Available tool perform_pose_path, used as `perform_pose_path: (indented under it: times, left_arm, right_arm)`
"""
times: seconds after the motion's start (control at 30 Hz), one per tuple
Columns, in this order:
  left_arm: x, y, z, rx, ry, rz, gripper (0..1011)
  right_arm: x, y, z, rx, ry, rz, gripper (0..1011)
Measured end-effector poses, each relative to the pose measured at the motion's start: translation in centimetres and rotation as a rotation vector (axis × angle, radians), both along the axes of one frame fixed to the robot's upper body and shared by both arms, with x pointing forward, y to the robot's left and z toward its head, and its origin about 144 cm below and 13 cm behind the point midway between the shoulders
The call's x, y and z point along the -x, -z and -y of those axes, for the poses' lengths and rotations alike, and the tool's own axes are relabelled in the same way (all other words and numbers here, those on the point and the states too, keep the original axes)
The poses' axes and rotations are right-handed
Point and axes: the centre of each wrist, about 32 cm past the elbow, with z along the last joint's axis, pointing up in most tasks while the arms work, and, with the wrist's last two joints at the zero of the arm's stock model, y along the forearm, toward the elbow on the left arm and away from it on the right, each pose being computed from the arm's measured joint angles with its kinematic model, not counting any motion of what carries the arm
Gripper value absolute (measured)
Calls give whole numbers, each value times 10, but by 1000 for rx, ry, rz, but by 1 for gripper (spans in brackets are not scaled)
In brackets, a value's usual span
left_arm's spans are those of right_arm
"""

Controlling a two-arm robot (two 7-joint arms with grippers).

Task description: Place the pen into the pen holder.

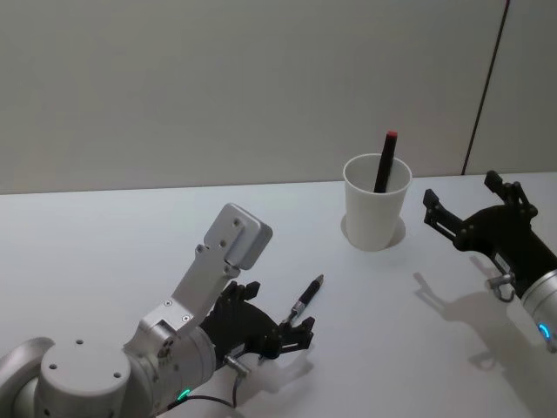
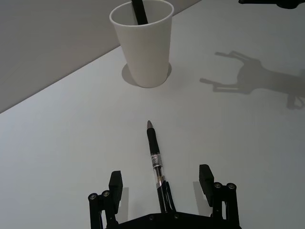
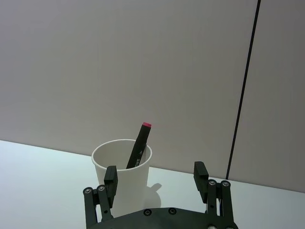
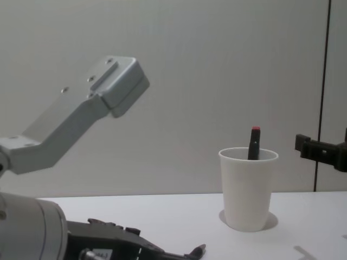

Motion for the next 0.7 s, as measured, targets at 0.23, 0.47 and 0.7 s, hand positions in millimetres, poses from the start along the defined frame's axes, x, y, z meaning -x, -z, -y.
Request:
perform_pose_path:
  times: [0.23,0.47,0.7]
  left_arm:
    - [-1,-1,1,-3,30,8,1001]
    - [-4,2,0,-15,56,3,1001]
    - [-8,5,0,-24,58,-15,1001]
  right_arm:
    - [0,0,0,0,0,0,1001]
    - [0,0,0,0,0,0,1001]
    - [0,0,0,0,0,0,1002]
